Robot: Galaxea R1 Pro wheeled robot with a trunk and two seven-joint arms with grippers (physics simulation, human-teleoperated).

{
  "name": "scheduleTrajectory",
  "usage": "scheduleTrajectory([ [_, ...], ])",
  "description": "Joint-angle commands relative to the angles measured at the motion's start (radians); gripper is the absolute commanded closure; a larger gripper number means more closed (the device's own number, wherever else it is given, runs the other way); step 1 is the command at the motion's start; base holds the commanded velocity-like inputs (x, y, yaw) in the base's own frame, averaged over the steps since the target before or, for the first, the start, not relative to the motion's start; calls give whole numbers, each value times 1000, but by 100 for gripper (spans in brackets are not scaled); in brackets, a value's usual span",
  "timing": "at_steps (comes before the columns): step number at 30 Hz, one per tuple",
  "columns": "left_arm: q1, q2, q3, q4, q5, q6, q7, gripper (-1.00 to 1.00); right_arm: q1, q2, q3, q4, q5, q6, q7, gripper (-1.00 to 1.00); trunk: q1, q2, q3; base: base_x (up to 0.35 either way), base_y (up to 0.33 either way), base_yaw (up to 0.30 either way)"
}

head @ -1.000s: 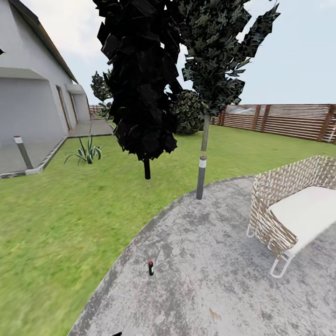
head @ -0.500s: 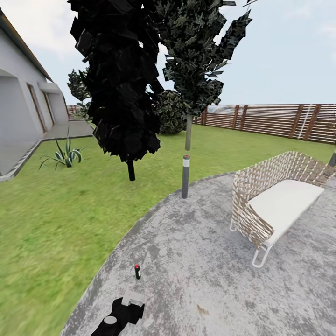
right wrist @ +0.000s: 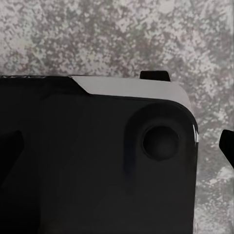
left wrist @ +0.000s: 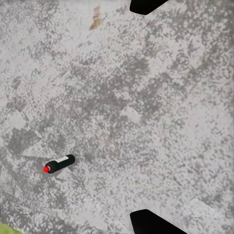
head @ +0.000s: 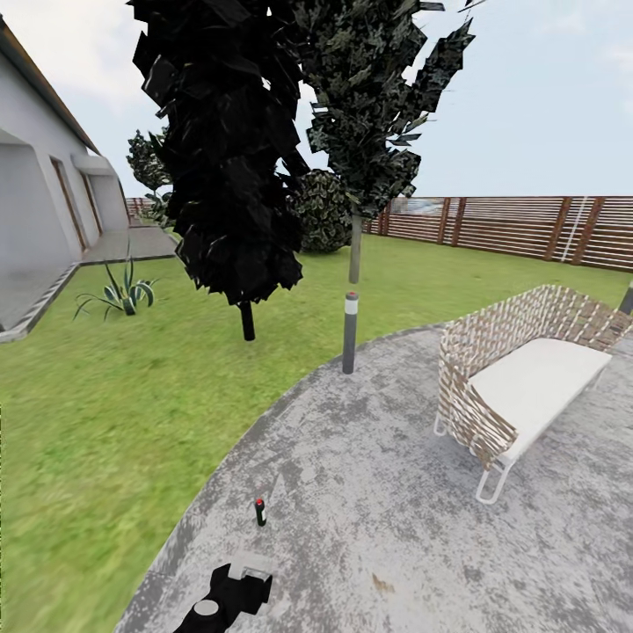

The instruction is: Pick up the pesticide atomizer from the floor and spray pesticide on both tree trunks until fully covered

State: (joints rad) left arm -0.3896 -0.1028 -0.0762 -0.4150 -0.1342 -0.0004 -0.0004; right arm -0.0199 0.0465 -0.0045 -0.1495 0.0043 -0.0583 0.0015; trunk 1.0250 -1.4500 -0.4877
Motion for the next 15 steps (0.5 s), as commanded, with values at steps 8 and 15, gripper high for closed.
scheduleTrajectory([
  [8, 0, -1, 1, -1, 0, 1, 5, -100, 0, -14, 0, -4, 0, 0, -2, -100, 0, 0, 0, 0, 271, 0],
  [15, 0, -2, 1, 1, -1, 0, 5, -100, 0, -20, 0, -5, 0, -1, -3, -100, 0, 0, 0, 21, 305, 0],
])
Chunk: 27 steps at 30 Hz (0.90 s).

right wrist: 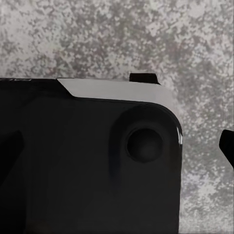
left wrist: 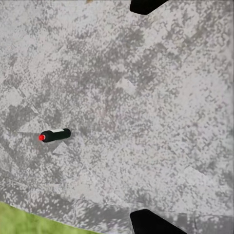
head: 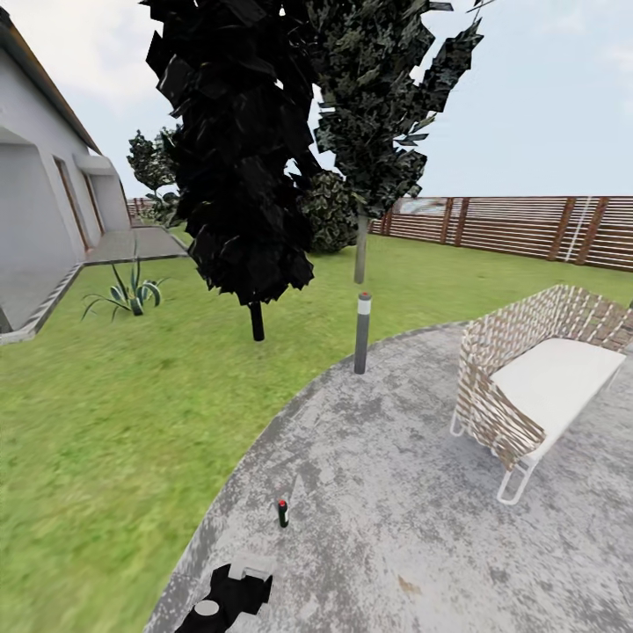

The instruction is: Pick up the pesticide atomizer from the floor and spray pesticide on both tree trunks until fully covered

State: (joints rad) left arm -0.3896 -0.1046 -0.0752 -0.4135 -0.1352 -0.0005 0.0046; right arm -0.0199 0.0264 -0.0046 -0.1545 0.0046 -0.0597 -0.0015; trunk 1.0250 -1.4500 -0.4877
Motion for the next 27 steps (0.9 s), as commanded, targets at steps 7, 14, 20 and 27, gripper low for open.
scheduleTrajectory([
  [7, -1, 0, 4, -1, -1, 2, 0, -100, -1, -5, 0, -106, 2, 4, -1, -100, 0, 0, 0, 135, 299, 0],
  [14, -11, -1, -4, -5, -2, 2, 6, -100, -42, -54, 0, -446, 3, 7, -2, -100, 0, 0, 0, 33, 48, 0],
  [20, -46, -5, -2, -37, 5, 12, 45, -100, -199, -58, 0, -549, 4, 9, 0, -100, 0, 0, 0, 1, 2, 0],
  [27, -91, -5, 17, -67, 112, 14, 53, -100, -427, -57, 0, -552, 4, 10, -2, -100, 0, 0, 0, 0, 0, 0],
])
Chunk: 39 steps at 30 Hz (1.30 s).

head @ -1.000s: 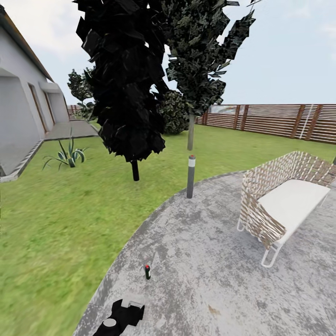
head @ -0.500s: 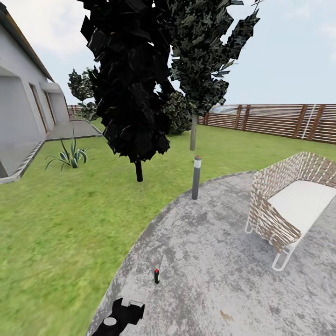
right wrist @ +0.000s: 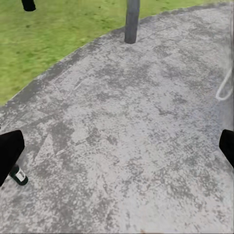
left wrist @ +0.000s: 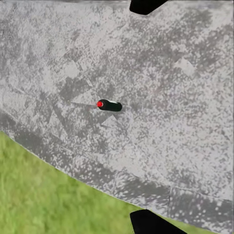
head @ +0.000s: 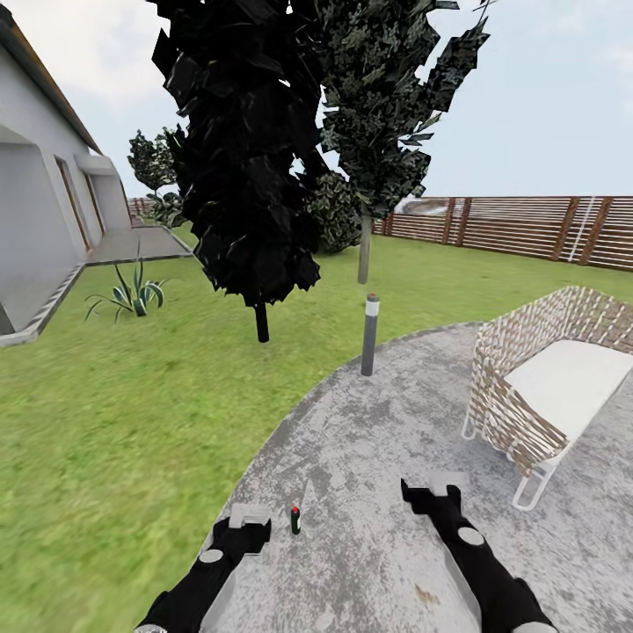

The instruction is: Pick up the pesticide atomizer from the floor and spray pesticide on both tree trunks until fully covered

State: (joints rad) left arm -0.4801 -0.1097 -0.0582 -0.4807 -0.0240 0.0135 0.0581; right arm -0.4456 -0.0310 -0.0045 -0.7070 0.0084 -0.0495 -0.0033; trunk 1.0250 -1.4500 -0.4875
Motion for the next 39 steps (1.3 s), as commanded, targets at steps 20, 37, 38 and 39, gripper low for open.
scheduleTrajectory([
  [20, -8, 9, -5, 1, 35, -15, -4, -100, -87, -2, 5, -2, 0, -4, 9, -100, 0, 0, 0, 0, 0, 0],
  [37, -2, 15, -2, 15, 36, -58, 1, -100, -87, -3, 6, 41, 1, -6, 9, -100, 0, 0, 0, 228, -133, 0],
  [38, -2, 15, -2, 16, 36, -58, 1, -100, -87, -3, 6, 41, 1, -6, 9, -100, 0, 0, 0, 234, -200, 0],
  [39, -2, 15, -3, 16, 36, -58, 1, -100, -87, -3, 6, 41, 1, -6, 9, -100, 0, 0, 0, 232, -202, 5],
])
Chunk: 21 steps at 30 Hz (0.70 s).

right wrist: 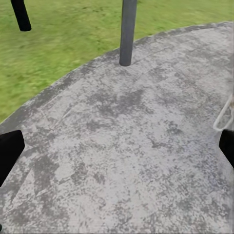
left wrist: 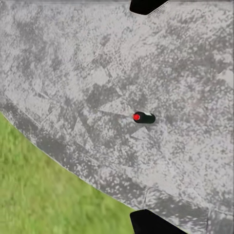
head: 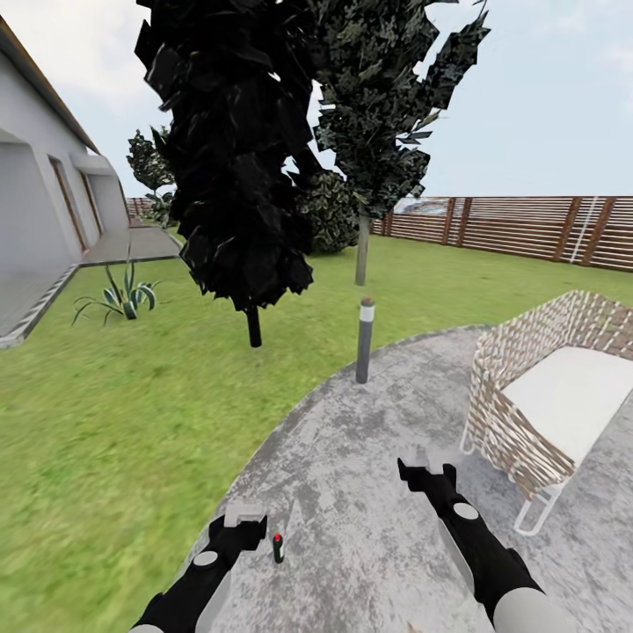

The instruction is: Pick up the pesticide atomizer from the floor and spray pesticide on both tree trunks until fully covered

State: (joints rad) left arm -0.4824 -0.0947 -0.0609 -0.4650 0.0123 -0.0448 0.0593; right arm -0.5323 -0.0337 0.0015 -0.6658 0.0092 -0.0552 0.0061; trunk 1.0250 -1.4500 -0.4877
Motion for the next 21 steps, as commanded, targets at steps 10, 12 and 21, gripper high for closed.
scheduleTrajectory([
  [10, 1, 0, 2, 0, 1, -1, 1, -100, 0, 0, 0, 0, 0, 0, 0, -100, 0, 0, 0, 231, -204, 166],
  [12, 0, 1, 4, 0, 3, -1, 1, -100, 0, 0, 0, 0, 0, 0, 0, -100, 0, 0, 0, 244, -205, 268],
  [21, 0, 1, 6, 0, 5, -1, 1, -100, 0, 0, 0, 1, 0, 0, 0, -100, 0, 0, 0, 313, -124, 262],
])
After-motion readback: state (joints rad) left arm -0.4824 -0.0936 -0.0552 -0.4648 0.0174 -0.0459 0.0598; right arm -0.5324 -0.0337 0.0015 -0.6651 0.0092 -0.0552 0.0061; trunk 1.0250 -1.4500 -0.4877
